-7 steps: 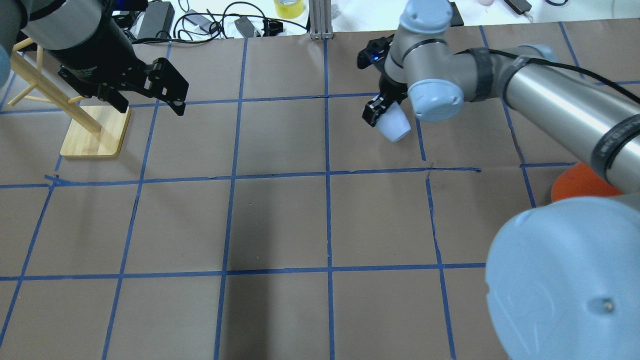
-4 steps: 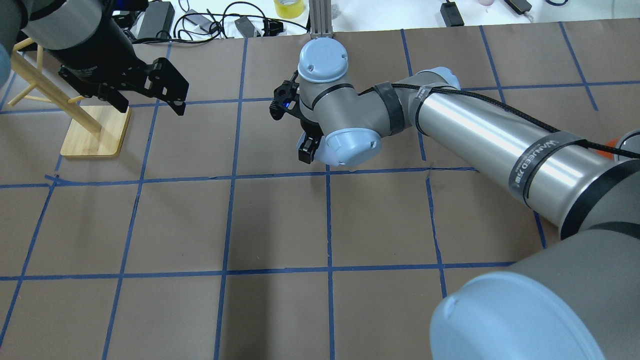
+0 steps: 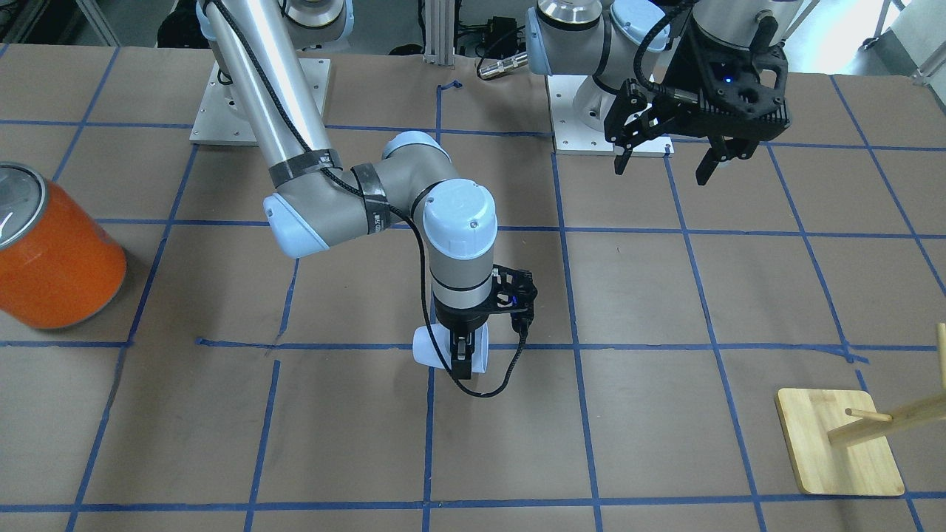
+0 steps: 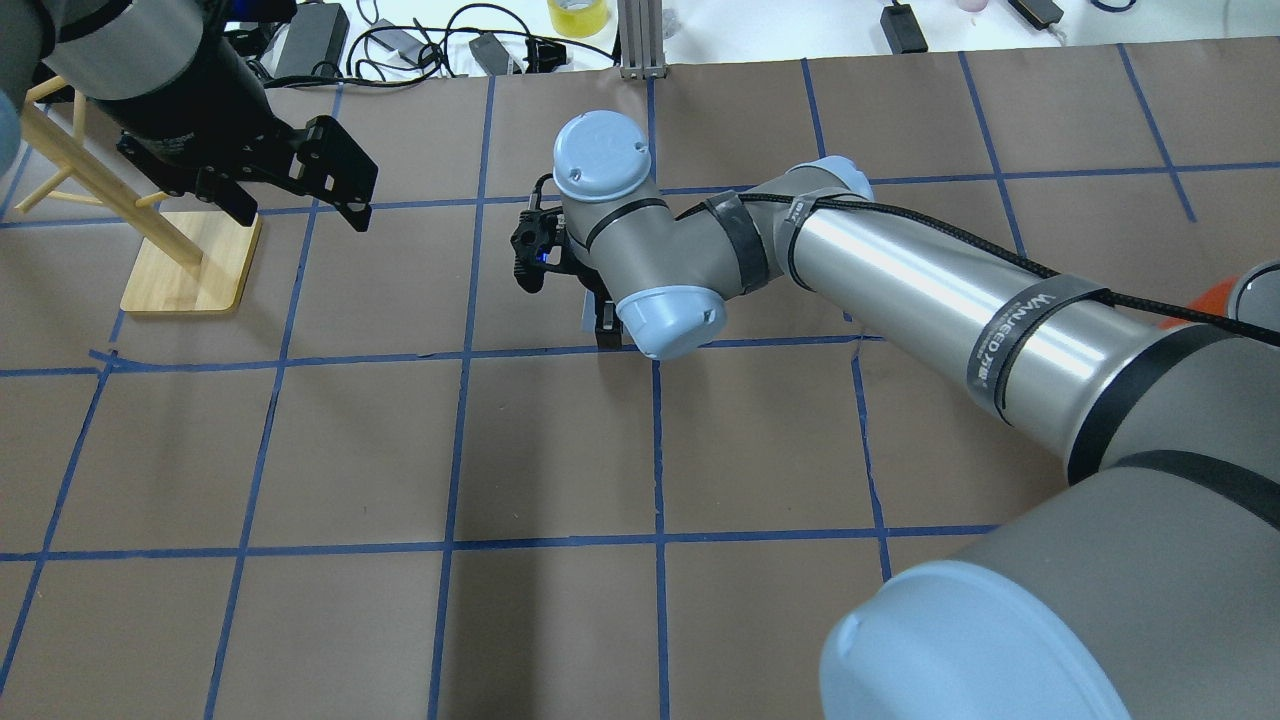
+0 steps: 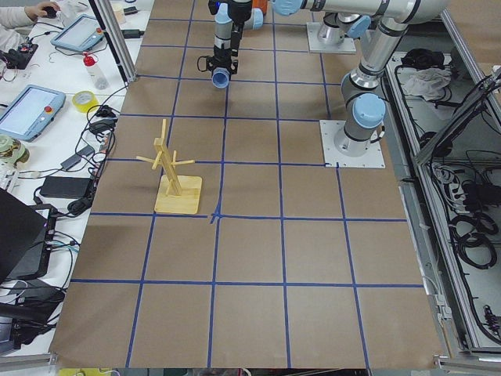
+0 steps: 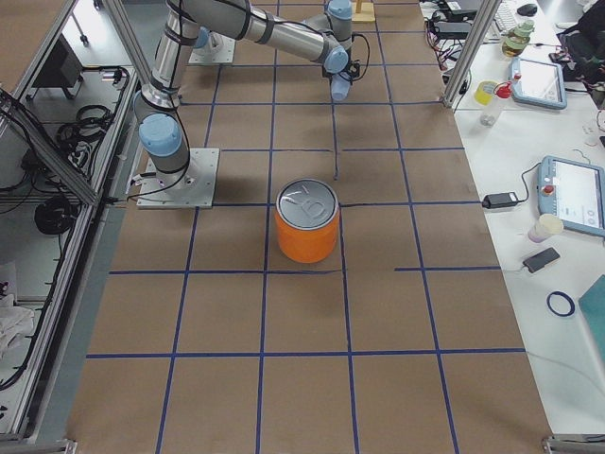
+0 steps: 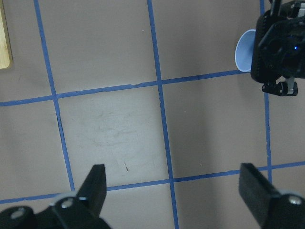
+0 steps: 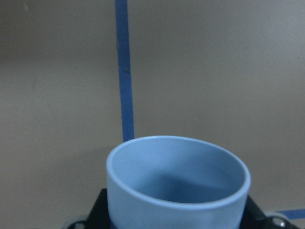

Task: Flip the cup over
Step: 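Carry the white cup with the right gripper toward the table center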

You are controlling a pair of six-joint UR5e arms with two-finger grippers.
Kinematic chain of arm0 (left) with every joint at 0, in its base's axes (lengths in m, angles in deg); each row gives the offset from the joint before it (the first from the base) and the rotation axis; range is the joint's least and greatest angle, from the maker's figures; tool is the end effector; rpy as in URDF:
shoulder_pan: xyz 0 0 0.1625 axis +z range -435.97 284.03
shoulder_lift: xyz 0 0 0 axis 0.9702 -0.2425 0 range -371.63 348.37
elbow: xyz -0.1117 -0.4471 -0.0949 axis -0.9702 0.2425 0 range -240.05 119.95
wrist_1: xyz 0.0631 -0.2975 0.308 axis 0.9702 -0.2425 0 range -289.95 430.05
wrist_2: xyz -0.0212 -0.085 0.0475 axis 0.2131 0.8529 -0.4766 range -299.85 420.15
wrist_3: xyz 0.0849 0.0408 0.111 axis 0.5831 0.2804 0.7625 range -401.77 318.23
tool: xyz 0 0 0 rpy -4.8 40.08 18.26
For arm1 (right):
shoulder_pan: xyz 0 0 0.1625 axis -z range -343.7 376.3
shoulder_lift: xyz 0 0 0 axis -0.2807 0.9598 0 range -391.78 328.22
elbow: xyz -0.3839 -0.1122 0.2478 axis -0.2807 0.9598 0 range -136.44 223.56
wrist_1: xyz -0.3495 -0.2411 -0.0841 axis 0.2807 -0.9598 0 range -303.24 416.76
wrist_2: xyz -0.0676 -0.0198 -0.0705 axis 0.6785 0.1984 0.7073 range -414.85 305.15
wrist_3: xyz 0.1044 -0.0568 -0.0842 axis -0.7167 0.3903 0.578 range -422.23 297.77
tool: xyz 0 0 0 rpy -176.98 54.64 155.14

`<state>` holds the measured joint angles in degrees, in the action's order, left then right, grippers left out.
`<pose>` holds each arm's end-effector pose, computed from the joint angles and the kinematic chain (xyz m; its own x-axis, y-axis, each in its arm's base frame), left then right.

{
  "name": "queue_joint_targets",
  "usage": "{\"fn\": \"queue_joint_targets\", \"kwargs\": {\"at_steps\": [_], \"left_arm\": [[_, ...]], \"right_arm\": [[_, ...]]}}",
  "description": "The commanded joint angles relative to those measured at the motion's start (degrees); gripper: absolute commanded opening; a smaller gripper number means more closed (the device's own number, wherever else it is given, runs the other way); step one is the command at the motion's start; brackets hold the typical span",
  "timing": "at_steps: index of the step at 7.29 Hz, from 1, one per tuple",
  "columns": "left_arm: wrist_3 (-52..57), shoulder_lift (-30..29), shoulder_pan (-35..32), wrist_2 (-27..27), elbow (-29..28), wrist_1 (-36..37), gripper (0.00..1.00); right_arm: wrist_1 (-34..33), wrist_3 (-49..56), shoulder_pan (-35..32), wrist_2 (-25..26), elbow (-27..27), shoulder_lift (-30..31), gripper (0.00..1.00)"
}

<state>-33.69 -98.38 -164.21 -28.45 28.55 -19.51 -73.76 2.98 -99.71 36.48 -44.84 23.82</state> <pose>-0.1218 -0.4999 0.5296 -0.9937 0.1119 0.0116 0.1104 0.9897 -0.0913 0.4369 -0.5993 0.1967 0.0172 -0.9912 0.1315 -0.9991 -0.0221 -0.0354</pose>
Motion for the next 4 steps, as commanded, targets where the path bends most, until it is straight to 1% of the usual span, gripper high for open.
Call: {"fn": "queue_joint_targets", "kwargs": {"at_steps": [1,3,4], "left_arm": [[0.00,0.00,0.00,0.01,0.00,0.00,1.00],[0.00,0.00,0.00,0.01,0.00,0.00,1.00],[0.00,0.00,0.00,0.01,0.00,0.00,1.00]], "right_arm": [[-1.74,5.53,-0.45,0.78,0.16,-1.54,0.63],[-3.33,4.58,-0.45,0.78,0.16,-2.43,0.65],[-3.34,4.58,-0.53,0.78,0.16,-2.26,0.71]]}}
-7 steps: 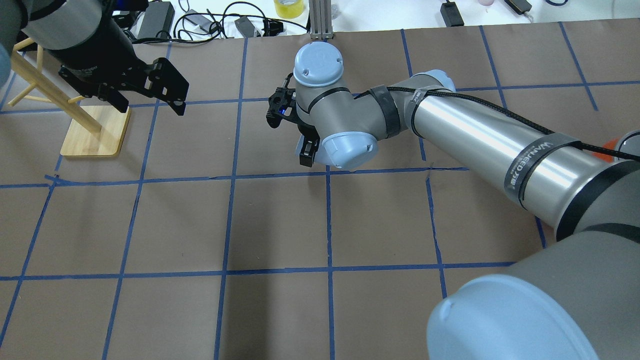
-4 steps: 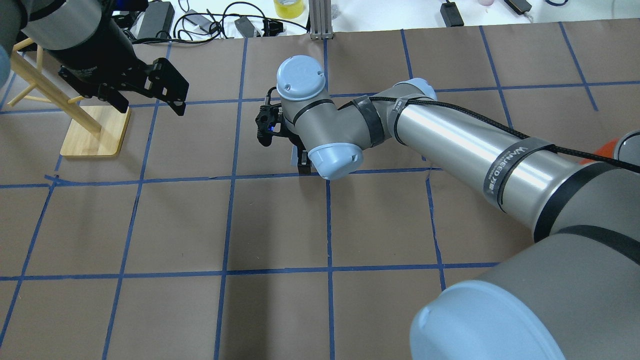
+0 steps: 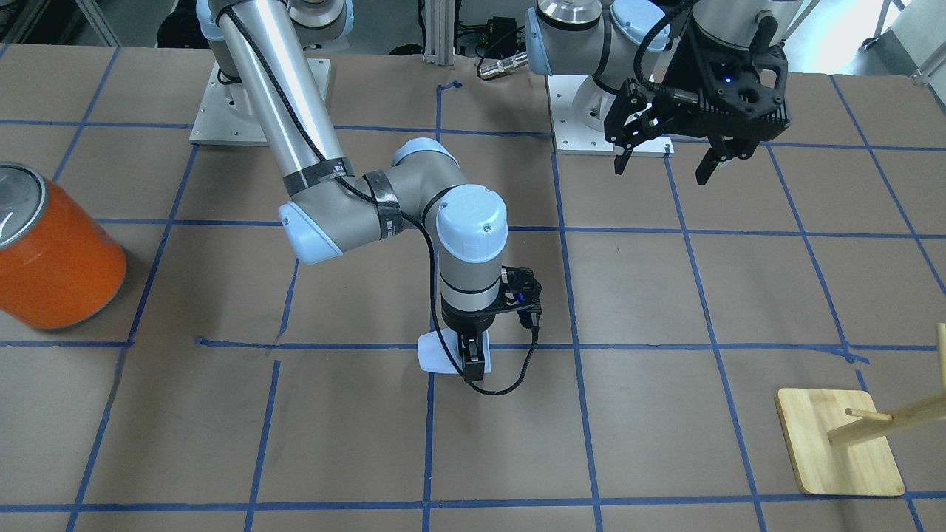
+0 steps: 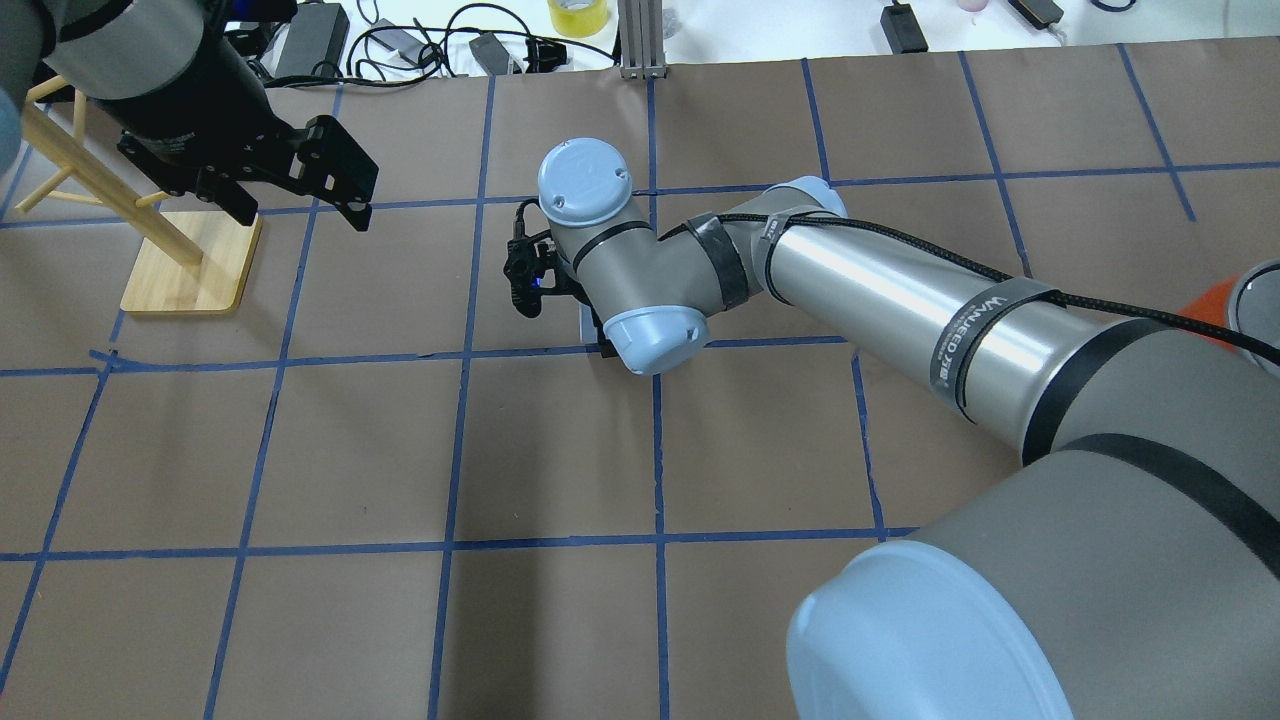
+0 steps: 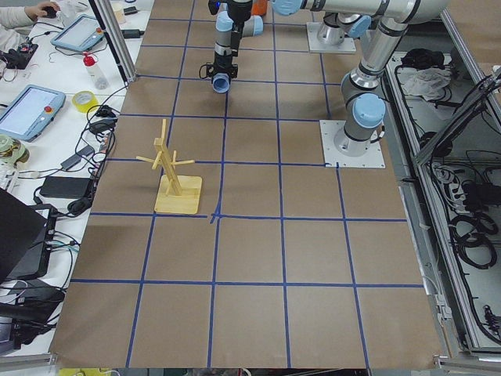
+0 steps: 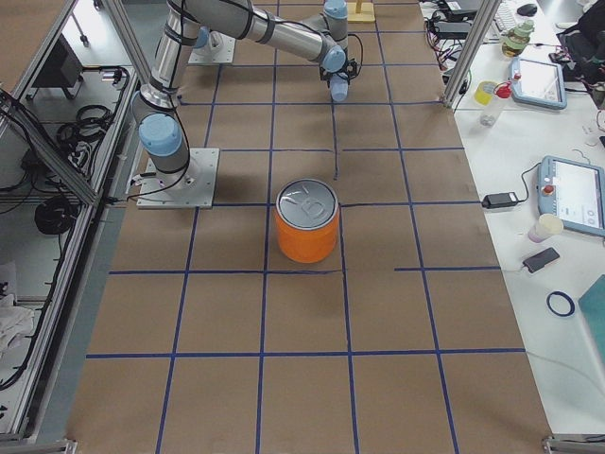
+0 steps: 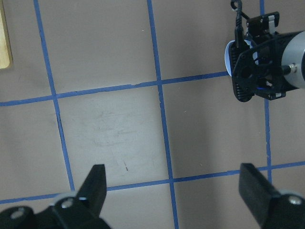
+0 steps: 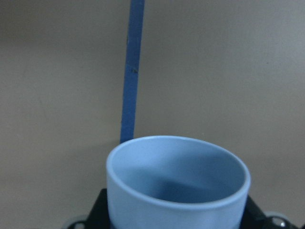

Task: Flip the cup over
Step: 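Carry the white cup with the right gripper toward the table center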

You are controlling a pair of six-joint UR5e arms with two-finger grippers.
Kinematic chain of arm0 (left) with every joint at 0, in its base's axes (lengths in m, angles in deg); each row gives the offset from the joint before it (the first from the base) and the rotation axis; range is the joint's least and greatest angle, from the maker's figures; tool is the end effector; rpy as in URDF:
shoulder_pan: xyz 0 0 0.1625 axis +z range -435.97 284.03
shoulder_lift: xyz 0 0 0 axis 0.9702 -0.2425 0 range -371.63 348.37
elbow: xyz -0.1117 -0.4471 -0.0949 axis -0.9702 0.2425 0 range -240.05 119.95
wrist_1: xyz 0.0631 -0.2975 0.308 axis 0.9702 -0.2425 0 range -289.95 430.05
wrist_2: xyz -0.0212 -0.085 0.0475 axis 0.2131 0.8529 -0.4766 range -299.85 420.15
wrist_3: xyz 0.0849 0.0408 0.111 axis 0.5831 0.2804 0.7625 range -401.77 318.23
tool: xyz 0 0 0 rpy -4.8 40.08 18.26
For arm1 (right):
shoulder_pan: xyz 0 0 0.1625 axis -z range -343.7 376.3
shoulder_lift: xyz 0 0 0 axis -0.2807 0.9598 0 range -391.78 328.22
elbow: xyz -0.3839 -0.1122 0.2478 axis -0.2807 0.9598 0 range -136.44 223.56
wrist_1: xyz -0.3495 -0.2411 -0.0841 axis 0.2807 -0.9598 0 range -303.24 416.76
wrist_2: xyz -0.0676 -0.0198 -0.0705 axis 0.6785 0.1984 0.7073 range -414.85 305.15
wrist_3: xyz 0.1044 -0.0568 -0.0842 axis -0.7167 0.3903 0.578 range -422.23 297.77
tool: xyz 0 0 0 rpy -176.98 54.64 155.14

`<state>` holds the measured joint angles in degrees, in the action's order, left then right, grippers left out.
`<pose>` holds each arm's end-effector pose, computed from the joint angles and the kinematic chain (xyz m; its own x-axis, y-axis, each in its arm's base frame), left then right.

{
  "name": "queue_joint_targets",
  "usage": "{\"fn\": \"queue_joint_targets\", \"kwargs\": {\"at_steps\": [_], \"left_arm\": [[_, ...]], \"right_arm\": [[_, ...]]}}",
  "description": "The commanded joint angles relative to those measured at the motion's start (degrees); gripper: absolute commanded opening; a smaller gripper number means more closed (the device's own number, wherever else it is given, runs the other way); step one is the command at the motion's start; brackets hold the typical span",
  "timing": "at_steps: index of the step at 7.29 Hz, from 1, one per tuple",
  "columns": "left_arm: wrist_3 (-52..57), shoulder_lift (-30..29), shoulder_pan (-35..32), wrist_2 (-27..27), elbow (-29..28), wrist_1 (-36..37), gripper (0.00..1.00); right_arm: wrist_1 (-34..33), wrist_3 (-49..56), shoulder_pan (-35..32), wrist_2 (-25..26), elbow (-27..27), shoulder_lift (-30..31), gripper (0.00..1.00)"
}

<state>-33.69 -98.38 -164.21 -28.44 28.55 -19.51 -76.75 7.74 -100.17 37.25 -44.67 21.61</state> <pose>-0.1218 -0.4999 0.5296 -0.9937 0.1119 0.0118 0.1104 0.9897 -0.0913 0.4439 -0.6045 0.1760 0.1068 -0.9823 0.1540 -0.9937 -0.1107 -0.0175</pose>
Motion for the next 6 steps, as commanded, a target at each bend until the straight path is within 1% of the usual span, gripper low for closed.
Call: {"fn": "queue_joint_targets", "kwargs": {"at_steps": [1,2,4,5,6], "left_arm": [[0.00,0.00,0.00,0.00,0.00,0.00,1.00],[0.00,0.00,0.00,0.00,0.00,0.00,1.00],[0.00,0.00,0.00,0.00,0.00,0.00,1.00],[0.00,0.09,0.00,0.09,0.00,0.00,1.00],[0.00,0.09,0.00,0.09,0.00,0.00,1.00]], "right_arm": [[-0.35,-0.19,-0.07,-0.77,0.08,-0.31,0.93],[-0.27,-0.19,-0.07,-0.17,0.08,-0.13,1.00],[-0.09,-0.10,0.02,-0.60,0.08,0.83,1.00],[0.52,-0.01,0.45,-0.60,-0.18,3.10,1.00],[1.05,-0.18,0.72,-0.17,-1.05,7.30,1.00]]}}
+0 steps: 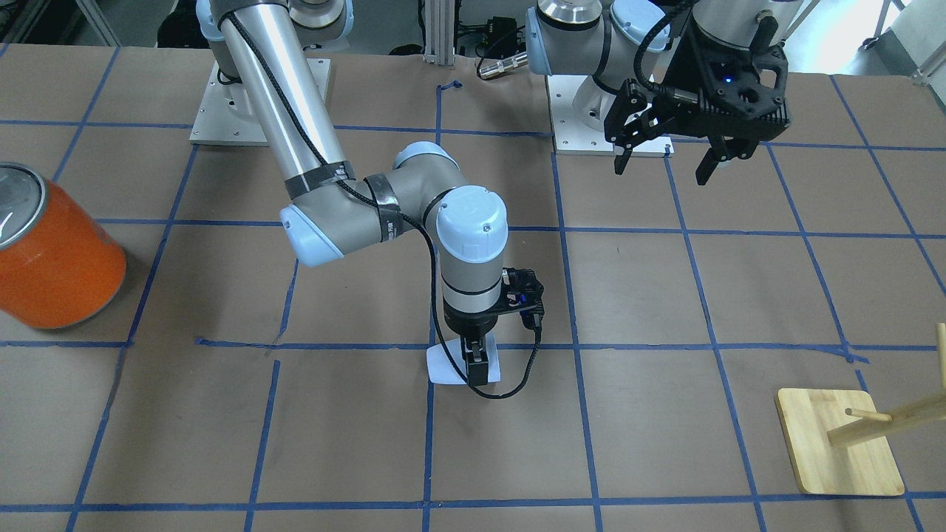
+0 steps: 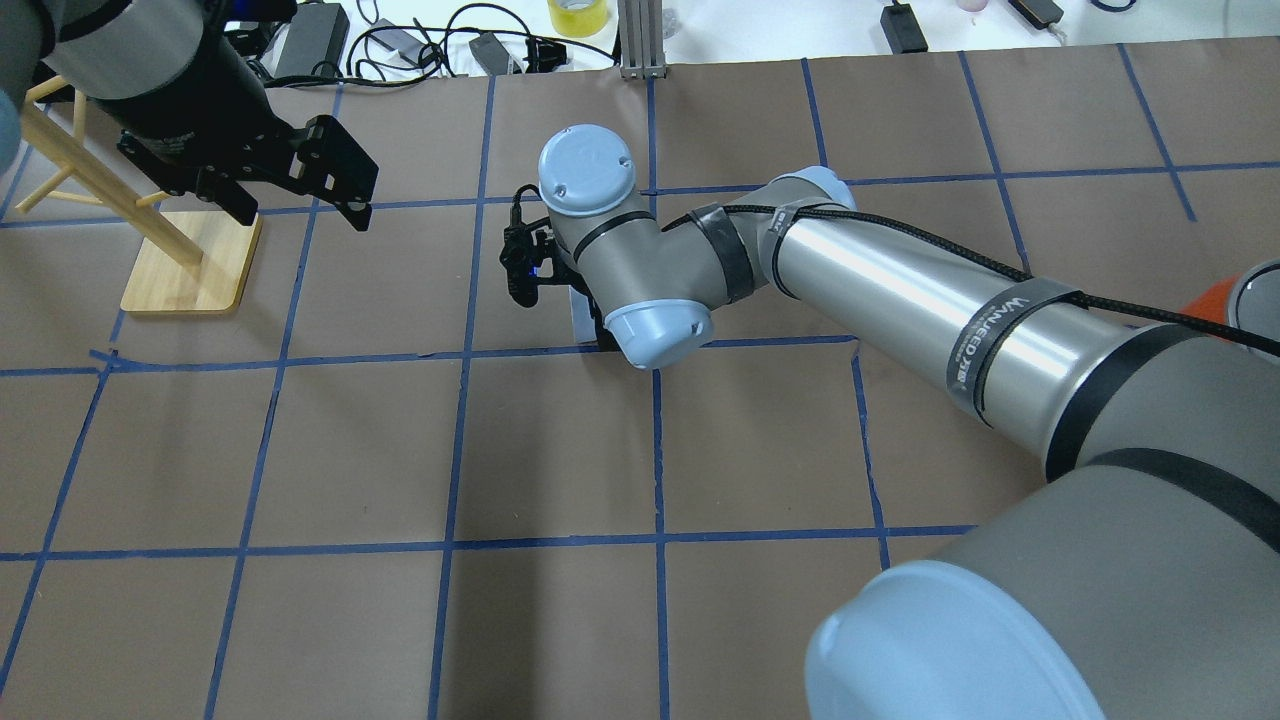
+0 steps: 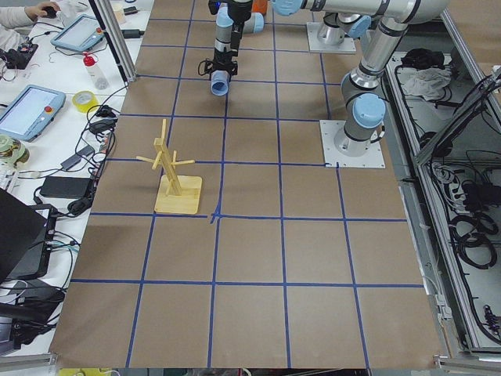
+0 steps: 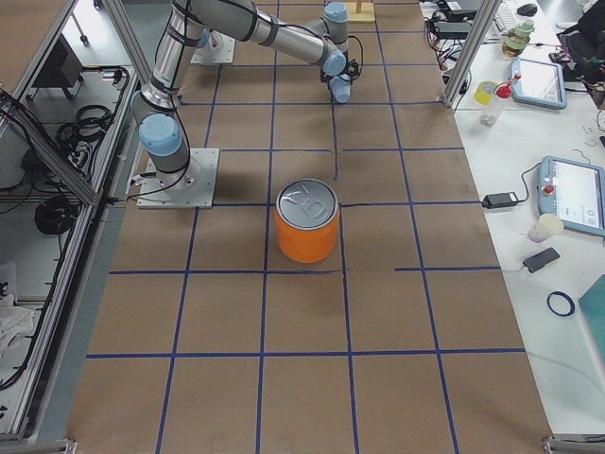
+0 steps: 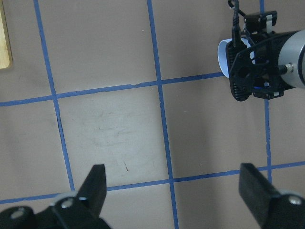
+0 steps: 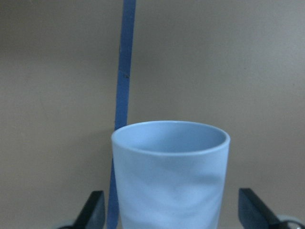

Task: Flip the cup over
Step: 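Lower the cup onto its side and open the right gripper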

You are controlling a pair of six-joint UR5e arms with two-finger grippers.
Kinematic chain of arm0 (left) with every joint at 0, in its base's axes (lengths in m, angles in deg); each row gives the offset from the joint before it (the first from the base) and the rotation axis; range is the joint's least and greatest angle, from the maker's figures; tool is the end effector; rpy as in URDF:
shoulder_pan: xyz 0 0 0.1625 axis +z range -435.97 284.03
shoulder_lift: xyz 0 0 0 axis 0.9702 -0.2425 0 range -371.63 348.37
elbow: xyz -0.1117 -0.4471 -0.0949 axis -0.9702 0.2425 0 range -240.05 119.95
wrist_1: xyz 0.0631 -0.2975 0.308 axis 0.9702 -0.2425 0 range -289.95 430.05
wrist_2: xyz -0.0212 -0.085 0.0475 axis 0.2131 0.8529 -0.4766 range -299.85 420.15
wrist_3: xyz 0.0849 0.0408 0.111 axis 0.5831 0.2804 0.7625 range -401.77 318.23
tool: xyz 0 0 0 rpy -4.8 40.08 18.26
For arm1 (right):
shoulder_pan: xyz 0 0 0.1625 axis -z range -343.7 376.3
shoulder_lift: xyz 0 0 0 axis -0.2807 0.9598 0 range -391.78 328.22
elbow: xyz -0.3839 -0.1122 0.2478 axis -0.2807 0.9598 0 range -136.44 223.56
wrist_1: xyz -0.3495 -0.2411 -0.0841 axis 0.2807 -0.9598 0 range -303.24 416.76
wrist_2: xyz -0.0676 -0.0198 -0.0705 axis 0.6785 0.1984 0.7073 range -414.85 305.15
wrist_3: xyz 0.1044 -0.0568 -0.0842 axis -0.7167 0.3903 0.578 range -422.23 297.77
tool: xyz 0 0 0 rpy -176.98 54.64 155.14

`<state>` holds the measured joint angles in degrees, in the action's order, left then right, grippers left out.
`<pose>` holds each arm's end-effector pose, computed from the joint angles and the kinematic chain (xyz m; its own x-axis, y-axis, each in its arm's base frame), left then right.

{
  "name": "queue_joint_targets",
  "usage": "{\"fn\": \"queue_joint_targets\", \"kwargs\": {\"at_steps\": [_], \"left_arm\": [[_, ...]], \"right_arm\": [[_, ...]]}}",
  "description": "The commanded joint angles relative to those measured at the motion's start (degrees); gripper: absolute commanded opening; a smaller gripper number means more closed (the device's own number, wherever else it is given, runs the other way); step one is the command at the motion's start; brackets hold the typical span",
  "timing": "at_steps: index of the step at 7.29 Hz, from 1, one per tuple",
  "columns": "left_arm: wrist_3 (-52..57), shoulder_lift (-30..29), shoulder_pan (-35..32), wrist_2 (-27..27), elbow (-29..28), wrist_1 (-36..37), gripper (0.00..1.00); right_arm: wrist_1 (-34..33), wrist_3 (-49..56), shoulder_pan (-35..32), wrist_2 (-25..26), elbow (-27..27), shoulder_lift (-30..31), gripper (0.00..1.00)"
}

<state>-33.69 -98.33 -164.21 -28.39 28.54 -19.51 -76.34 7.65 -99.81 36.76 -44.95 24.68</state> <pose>-0.1219 -0.4996 0.5301 -0.9936 0.1120 0.0125 0.1104 0.9896 -0.0924 0.4393 -0.6029 0.2123 0.0960 -0.9772 0.1894 -0.9936 -0.1054 -0.0400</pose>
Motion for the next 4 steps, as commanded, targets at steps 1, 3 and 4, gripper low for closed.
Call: {"fn": "queue_joint_targets", "kwargs": {"at_steps": [1,3,4], "left_arm": [[0.87,0.38,0.08,-0.05,0.00,-0.09,1.00],[0.44,0.21,0.09,0.21,0.09,0.00,1.00],[0.44,0.21,0.09,0.38,0.09,0.00,1.00]], "right_arm": [[4.21,-0.36,1.32,0.58,-0.79,8.89,1.00],[13.35,-0.54,4.13,0.24,-0.79,18.03,1.00],[18.78,-0.54,4.75,0.15,-0.79,22.16,1.00]]}}
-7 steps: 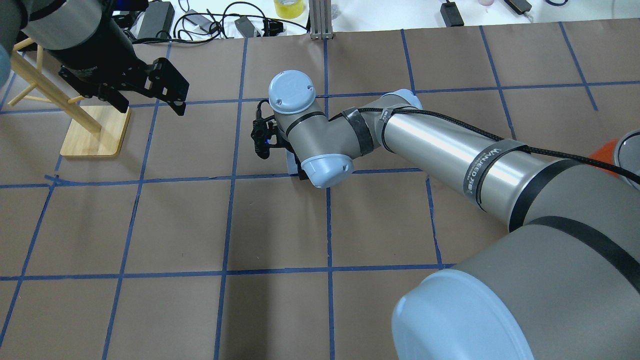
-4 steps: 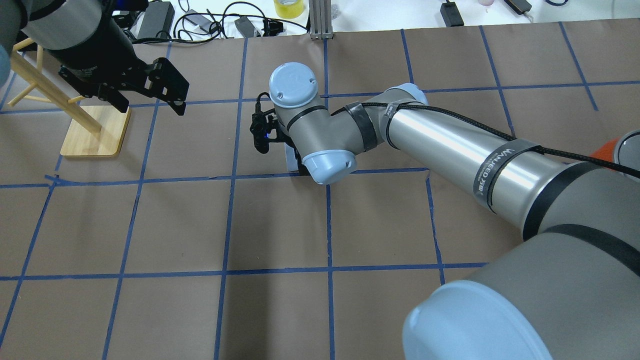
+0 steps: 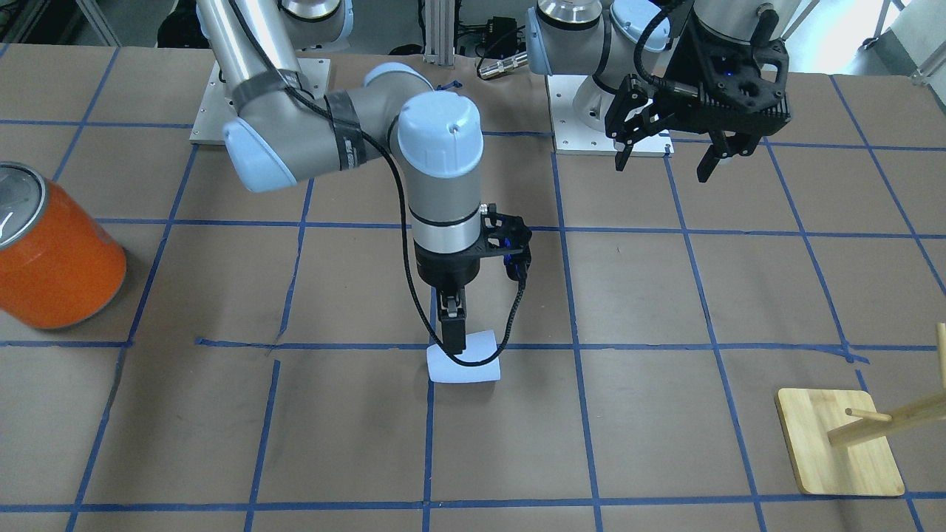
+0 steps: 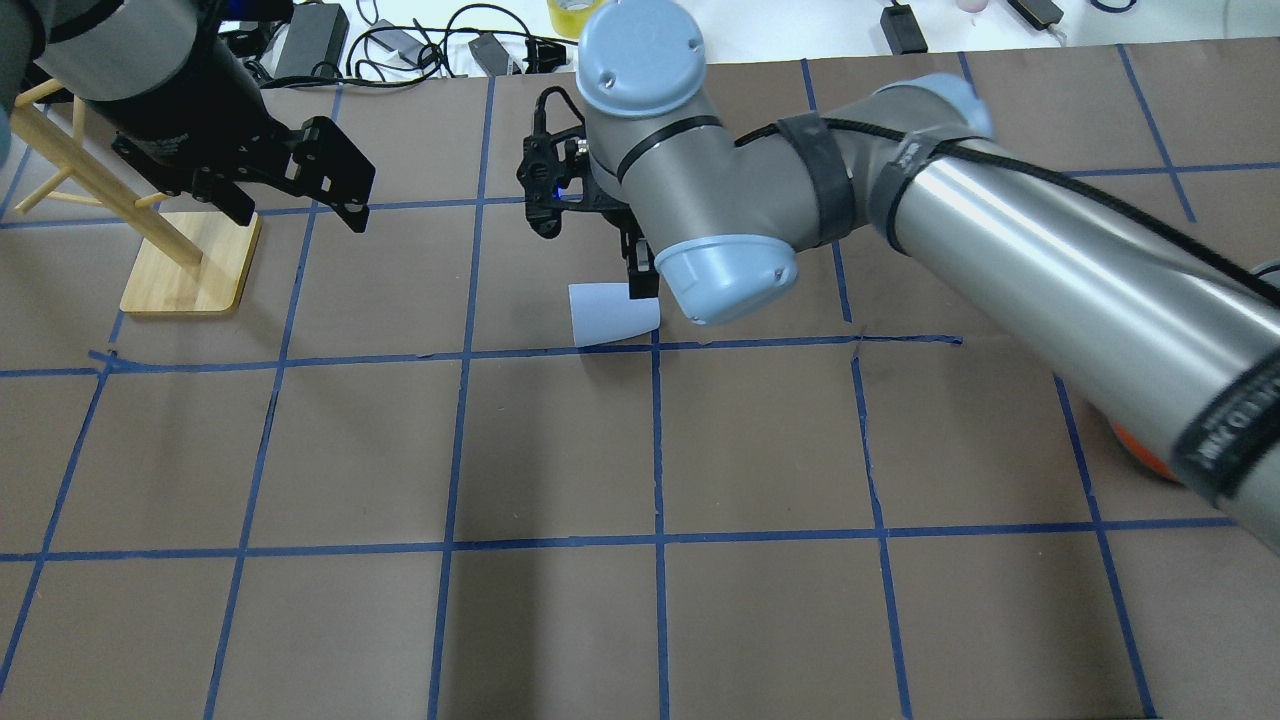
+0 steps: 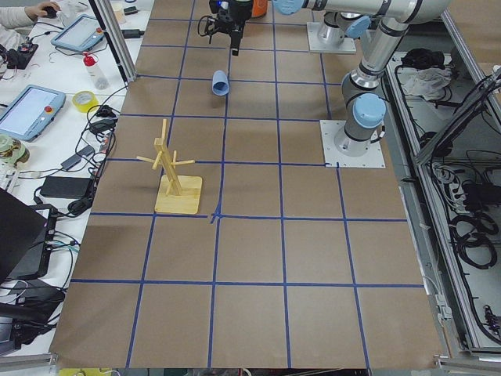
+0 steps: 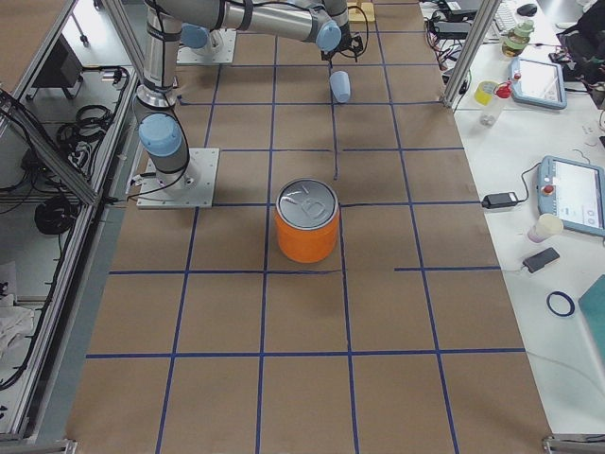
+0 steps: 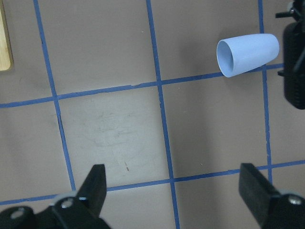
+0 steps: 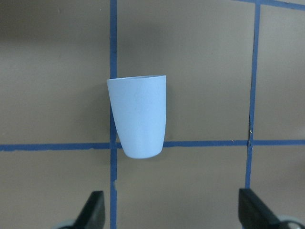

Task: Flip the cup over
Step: 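Lower the cup onto its side and open the right gripper, then raise the right gripper away while the left gripper reaches toward the cup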

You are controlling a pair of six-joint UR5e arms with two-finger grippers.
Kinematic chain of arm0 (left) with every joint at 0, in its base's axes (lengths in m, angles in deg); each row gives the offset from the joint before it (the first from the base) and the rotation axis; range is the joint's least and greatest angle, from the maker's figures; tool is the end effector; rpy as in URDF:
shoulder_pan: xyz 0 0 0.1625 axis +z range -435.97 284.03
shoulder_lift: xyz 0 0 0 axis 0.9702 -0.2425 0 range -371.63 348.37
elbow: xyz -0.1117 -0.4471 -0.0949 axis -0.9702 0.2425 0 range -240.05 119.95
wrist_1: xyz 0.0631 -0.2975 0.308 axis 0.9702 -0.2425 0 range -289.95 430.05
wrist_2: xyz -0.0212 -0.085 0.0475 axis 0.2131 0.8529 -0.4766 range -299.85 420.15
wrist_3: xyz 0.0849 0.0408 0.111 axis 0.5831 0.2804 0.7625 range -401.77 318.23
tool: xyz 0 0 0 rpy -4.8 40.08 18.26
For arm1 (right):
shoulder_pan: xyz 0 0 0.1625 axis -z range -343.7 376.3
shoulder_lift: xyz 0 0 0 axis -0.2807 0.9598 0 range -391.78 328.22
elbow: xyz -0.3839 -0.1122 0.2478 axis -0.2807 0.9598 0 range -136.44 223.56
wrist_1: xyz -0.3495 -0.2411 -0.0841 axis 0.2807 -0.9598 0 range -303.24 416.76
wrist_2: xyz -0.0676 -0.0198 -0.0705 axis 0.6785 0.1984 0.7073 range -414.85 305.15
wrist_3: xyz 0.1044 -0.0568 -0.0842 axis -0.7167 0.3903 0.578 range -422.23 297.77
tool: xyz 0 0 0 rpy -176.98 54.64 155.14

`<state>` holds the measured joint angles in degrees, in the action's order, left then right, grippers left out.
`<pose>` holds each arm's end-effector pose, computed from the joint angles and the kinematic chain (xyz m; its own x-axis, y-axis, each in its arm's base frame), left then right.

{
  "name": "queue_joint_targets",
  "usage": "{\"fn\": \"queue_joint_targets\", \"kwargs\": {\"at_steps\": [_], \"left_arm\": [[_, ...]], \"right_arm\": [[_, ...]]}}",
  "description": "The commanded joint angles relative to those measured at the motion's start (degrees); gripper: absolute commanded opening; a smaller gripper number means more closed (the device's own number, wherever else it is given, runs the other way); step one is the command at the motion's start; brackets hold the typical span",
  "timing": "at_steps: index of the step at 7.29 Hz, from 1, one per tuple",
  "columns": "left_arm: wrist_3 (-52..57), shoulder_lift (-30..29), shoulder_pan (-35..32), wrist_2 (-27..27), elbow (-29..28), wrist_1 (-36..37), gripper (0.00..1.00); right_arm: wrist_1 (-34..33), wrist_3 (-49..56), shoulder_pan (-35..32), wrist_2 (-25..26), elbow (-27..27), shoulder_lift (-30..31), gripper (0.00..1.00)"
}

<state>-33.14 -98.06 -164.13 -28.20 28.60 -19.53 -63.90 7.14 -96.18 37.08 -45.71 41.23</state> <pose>-0.1218 -0.4979 0.5318 -0.9926 0.1204 0.0143 0.1185 0.9883 -0.0963 0.3731 -0.5659 0.3809 0.0201 -0.9695 0.2442 -0.9978 -0.0351 -0.0570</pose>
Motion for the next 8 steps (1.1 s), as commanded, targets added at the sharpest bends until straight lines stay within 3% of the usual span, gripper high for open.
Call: {"fn": "queue_joint_targets", "kwargs": {"at_steps": [1,2,4,6,8], "left_arm": [[-0.11,0.38,0.09,2.64,0.21,-0.32,1.00],[0.15,0.90,0.36,9.54,0.30,-0.24,1.00],[0.50,-1.53,2.45,17.39,3.35,-0.07,1.00],[2.86,-5.92,6.23,20.32,10.55,8.23,1.00],[2.01,-10.85,6.16,22.87,12.16,13.90,1.00]], "right_arm": [[9.62,-0.89,1.21,-0.43,-0.02,9.05,1.00],[11.75,-4.73,1.64,-0.17,-0.02,10.04,1.00],[12.03,-14.01,3.74,-0.08,0.15,11.01,1.00],[12.73,-32.72,9.88,0.01,-0.02,14.87,1.00],[12.82,-48.72,11.92,0.09,-0.02,16.63,1.00]]}}
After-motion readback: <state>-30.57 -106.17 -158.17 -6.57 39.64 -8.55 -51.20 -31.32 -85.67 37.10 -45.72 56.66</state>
